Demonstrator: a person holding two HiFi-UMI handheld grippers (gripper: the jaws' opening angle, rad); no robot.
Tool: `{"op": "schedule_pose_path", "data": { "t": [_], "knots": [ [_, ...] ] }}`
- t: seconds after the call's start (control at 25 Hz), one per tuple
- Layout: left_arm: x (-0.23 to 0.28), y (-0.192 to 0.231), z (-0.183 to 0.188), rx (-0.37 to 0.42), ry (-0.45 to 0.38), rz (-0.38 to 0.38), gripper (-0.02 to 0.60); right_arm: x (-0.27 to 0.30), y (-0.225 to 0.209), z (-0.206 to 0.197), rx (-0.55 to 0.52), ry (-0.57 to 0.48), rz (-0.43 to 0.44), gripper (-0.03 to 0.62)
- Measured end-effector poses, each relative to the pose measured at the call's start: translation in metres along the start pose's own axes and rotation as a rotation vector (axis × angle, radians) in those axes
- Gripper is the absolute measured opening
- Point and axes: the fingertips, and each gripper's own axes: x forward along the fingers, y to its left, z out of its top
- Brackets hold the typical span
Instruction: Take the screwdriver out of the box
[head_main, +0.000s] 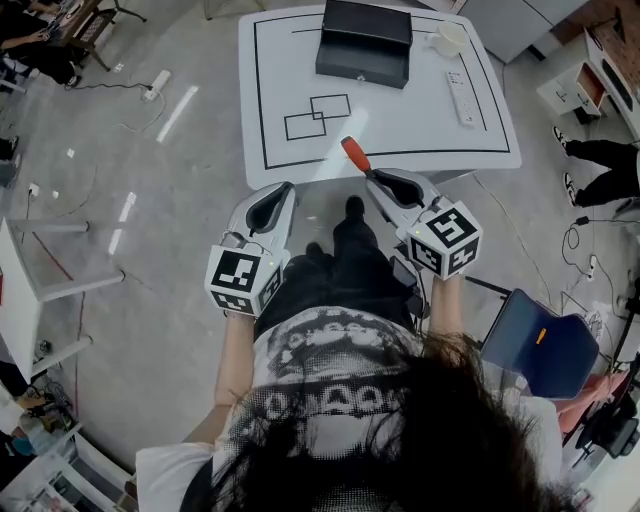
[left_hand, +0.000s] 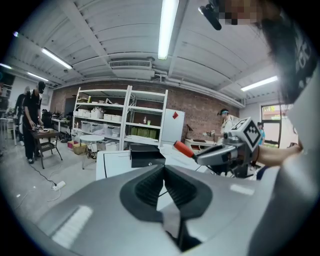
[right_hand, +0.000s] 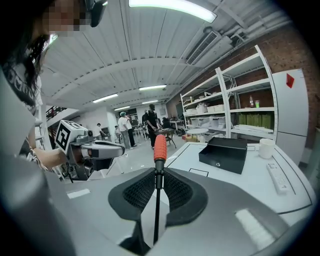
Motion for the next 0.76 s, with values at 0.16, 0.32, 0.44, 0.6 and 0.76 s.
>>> {"op": "schedule_pose_path", "data": {
  "t": [0.16, 0.32, 0.44, 0.6, 0.76],
  "knots": [
    [0.0, -0.001, 0.002, 0.004, -0.009, -0.007, 0.0, -0.001, 0.001, 0.0, -0.003, -0.001, -0.008, 0.06],
    [-0.001, -0.004, 0.003, 0.005, -0.023, -0.011, 0.0, -0.005, 0.0, 0.0, -0.004, -0.005, -0.018, 0.06],
    [0.001, -0.008, 0.002, 0.003, -0.028, -0.024, 0.0, -0.008, 0.001, -0.002, -0.006, -0.001, -0.021, 0.06],
    [0.002, -0.013, 0.004, 0.01, -0.043, -0.044, 0.0, -0.009, 0.003, -0.002, -0.008, 0.0, -0.018, 0.06],
    [0.009, -0.013, 0.013, 0.033, -0.071, -0.057, 0.0, -0.006, -0.001, 0.002, -0.02, -0.013, -0.015, 0.06]
  ]
}}
